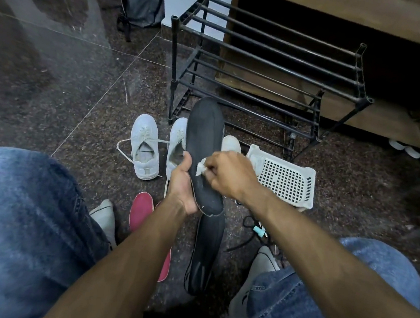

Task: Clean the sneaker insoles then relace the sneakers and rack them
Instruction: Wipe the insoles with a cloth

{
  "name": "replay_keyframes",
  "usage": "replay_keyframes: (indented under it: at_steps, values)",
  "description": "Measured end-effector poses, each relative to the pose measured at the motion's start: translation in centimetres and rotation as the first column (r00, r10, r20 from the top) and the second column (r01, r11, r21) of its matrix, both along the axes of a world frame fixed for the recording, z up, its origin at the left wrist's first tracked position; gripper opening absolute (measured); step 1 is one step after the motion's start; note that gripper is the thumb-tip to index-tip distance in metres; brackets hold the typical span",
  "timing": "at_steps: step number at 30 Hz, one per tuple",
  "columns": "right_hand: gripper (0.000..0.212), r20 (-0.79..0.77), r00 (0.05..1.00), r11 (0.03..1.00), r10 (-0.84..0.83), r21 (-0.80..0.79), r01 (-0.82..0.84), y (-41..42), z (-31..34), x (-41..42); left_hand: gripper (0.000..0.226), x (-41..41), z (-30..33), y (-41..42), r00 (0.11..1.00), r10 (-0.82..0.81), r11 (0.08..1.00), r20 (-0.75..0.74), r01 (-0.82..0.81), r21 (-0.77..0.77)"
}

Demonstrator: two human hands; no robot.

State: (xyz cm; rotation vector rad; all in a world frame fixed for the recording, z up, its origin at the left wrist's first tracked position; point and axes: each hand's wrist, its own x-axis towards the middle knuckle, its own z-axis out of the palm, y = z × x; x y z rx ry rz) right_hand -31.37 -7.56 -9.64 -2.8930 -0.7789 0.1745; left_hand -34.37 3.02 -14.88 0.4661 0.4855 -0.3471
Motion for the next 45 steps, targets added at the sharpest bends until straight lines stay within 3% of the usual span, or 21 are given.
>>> replay_keyframes:
  at_steps: [7,10,13,17,19,22,24,26,30,33,35,39,45]
  values:
    - [0.015,-0.162,0.97,0.983,0.178,-0.003,-0.181,-2.7,-2.1,-3.1,0.081,0.3,-1.5,0.6,0.999,-0.012,0.999,-0.031,0.011,-0.043]
    - [0.012,-0.247,0.947,0.976,0.203,-0.03,-0.217,-3.5,-1.9,-2.8,0.079,0.7,-1.6,1.4,0.995,-0.048,0.998,-0.093,0.052,0.044]
    - [0.007,-0.443,0.894,0.997,0.067,0.007,-0.071,-3.7,-2.0,-1.2,0.058,1.0,-2.6,1.3,0.99,-0.046,0.964,-0.137,0.08,0.255]
    - [0.012,-0.676,0.728,0.979,-0.117,0.044,0.198,-4.6,-5.2,0.4,0.025,0.0,-6.2,1.8,0.963,-0.02,0.854,-0.268,0.156,0.497]
    - [0.011,-0.731,0.653,0.91,-0.2,0.108,0.401,-5.3,-7.2,0.3,0.022,-1.3,-7.5,2.1,0.935,-0.026,0.808,-0.353,0.227,0.543]
    - [0.007,-0.802,0.51,0.633,-0.311,0.225,0.741,-6.0,-9.9,-0.5,0.021,-2.7,-9.6,2.2,0.88,-0.028,0.738,-0.474,0.338,0.583]
    - [0.005,-0.838,0.411,0.43,-0.359,0.243,0.87,-6.1,-11.6,-0.8,0.024,-3.3,-10.8,2.1,0.837,-0.055,0.686,-0.545,0.428,0.588]
    - [0.01,-0.835,0.349,0.364,-0.426,0.195,0.911,-6.2,-13.5,-0.8,0.018,-3.6,-11.3,1.7,0.81,-0.079,0.659,-0.58,0.479,0.58]
    - [0.02,-0.769,0.321,0.49,-0.553,0.011,0.872,-6.7,-17.5,-1.7,0.015,-3.6,-12.6,0.9,0.744,-0.123,0.638,-0.657,0.566,0.522]
    - [0.013,-0.769,0.28,0.547,-0.574,-0.107,0.83,-6.6,-20.1,-2.8,0.029,-3.2,-14.6,1.5,0.694,-0.13,0.576,-0.708,0.635,0.515]
    - [0.012,-0.786,0.23,0.53,-0.574,-0.143,0.836,-6.3,-21.8,-3.5,0.032,-3.0,-15.4,2.1,0.696,-0.127,0.479,-0.707,0.667,0.571]
    - [0.021,-0.808,0.129,0.455,-0.575,-0.185,0.871,-5.6,-24.8,-4.1,0.013,-2.8,-16.6,3.2,0.653,-0.146,0.317,-0.743,0.742,0.59]
    - [0.016,-0.802,0.151,0.47,-0.578,-0.176,0.865,-5.5,-28.0,-3.9,0.039,-2.9,-18.4,3.5,0.552,-0.274,0.257,-0.787,0.831,0.493]
